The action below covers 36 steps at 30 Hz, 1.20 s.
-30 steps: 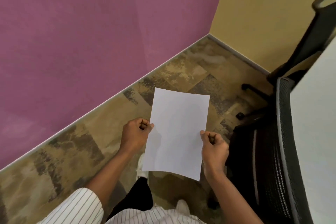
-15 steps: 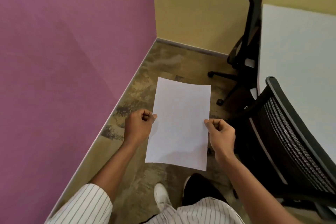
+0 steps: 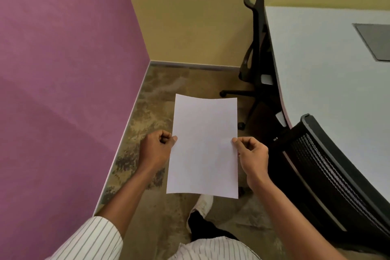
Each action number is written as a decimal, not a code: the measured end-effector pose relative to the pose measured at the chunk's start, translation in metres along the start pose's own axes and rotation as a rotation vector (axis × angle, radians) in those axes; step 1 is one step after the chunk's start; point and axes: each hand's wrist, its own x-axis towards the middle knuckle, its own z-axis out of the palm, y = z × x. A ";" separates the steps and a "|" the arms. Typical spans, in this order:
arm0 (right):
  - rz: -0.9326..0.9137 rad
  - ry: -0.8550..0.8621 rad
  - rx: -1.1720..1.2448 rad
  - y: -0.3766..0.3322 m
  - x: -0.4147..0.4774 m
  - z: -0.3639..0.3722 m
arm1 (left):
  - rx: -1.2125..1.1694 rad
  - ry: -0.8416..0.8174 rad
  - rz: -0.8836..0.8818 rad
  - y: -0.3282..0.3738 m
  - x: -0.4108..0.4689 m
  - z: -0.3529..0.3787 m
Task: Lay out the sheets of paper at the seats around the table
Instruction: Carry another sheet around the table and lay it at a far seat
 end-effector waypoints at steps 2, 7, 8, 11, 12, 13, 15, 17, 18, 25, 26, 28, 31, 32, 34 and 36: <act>0.008 0.015 0.019 -0.010 0.023 0.008 | 0.028 -0.020 0.011 0.013 0.031 0.005; 0.032 0.072 0.078 -0.028 0.077 0.020 | 0.060 -0.072 0.045 0.054 0.102 0.026; 0.035 0.085 0.080 -0.031 0.089 0.021 | 0.066 -0.087 0.048 0.063 0.116 0.033; 0.039 0.147 0.085 -0.042 0.117 0.021 | 0.067 -0.130 0.070 0.085 0.153 0.053; 0.042 0.171 0.092 -0.045 0.126 0.021 | 0.073 -0.141 0.082 0.093 0.163 0.059; 0.046 0.196 0.097 -0.048 0.135 0.021 | 0.077 -0.152 0.097 0.100 0.172 0.066; 0.056 0.245 0.096 -0.052 0.155 0.020 | 0.084 -0.176 0.122 0.115 0.193 0.080; 0.071 0.300 0.086 -0.055 0.175 0.020 | 0.097 -0.210 0.141 0.130 0.214 0.094; 0.082 0.328 0.081 -0.056 0.185 0.021 | 0.105 -0.228 0.149 0.137 0.225 0.100; 0.145 0.493 0.160 -0.078 0.269 0.030 | 0.149 -0.357 0.248 0.198 0.323 0.154; 0.152 0.512 0.186 -0.084 0.283 0.031 | 0.154 -0.378 0.264 0.210 0.339 0.162; 0.163 0.558 0.237 -0.101 0.308 0.032 | 0.167 -0.420 0.298 0.234 0.371 0.177; 0.163 0.627 0.289 -0.128 0.342 0.032 | 0.177 -0.496 0.350 0.274 0.414 0.197; 0.165 0.654 0.300 -0.137 0.352 0.032 | 0.177 -0.524 0.365 0.288 0.426 0.203; 0.161 0.717 0.315 -0.151 0.374 0.029 | 0.174 -0.579 0.408 0.316 0.448 0.218; 0.167 0.785 0.321 -0.160 0.394 0.023 | 0.192 -0.627 0.460 0.344 0.462 0.234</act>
